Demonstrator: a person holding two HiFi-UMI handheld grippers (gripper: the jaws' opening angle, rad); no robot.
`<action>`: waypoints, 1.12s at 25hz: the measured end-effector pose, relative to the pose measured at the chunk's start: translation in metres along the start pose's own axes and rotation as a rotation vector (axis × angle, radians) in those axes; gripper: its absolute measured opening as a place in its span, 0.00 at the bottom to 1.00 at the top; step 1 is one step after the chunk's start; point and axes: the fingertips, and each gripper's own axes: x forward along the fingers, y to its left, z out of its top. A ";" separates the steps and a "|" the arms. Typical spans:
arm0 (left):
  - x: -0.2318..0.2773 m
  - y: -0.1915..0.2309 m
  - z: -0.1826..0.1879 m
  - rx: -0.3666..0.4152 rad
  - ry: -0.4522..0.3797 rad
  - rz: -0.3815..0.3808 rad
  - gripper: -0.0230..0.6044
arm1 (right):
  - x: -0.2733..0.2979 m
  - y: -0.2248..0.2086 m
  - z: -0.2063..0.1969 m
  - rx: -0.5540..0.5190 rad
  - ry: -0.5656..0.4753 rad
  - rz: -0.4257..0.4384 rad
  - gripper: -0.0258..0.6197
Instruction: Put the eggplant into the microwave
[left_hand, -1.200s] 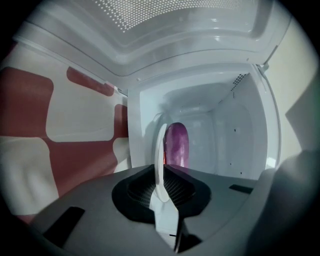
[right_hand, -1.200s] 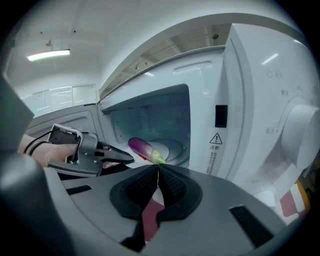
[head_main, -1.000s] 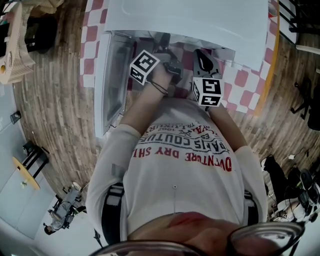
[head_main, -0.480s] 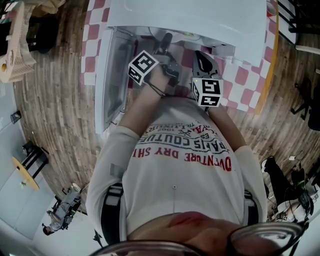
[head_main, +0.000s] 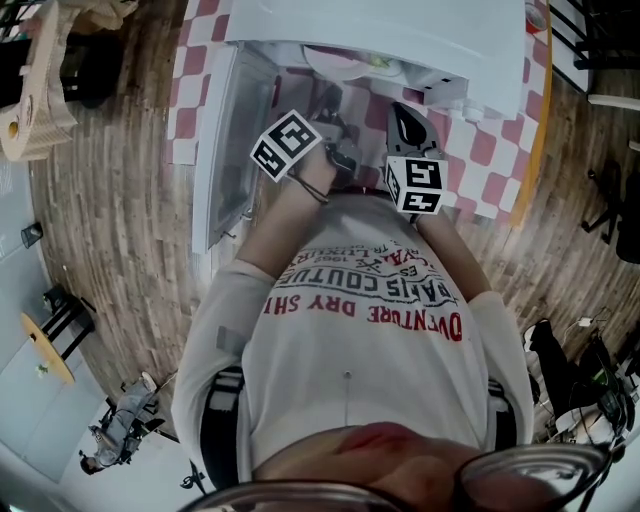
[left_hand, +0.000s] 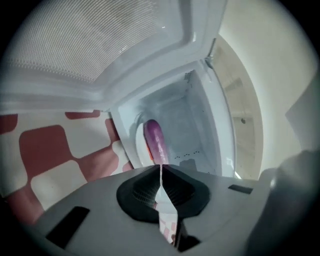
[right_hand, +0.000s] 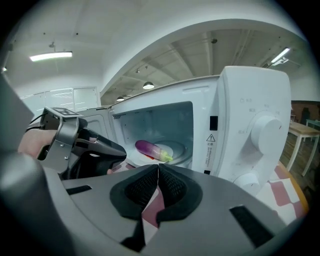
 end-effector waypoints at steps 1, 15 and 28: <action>-0.005 -0.006 0.000 0.039 0.002 -0.017 0.09 | -0.002 0.002 0.002 -0.001 -0.007 -0.001 0.08; -0.089 -0.101 -0.013 0.804 -0.109 -0.238 0.08 | -0.048 0.029 0.044 -0.052 -0.178 0.000 0.08; -0.113 -0.118 -0.009 1.199 -0.215 -0.249 0.08 | -0.067 0.047 0.066 -0.103 -0.242 -0.022 0.08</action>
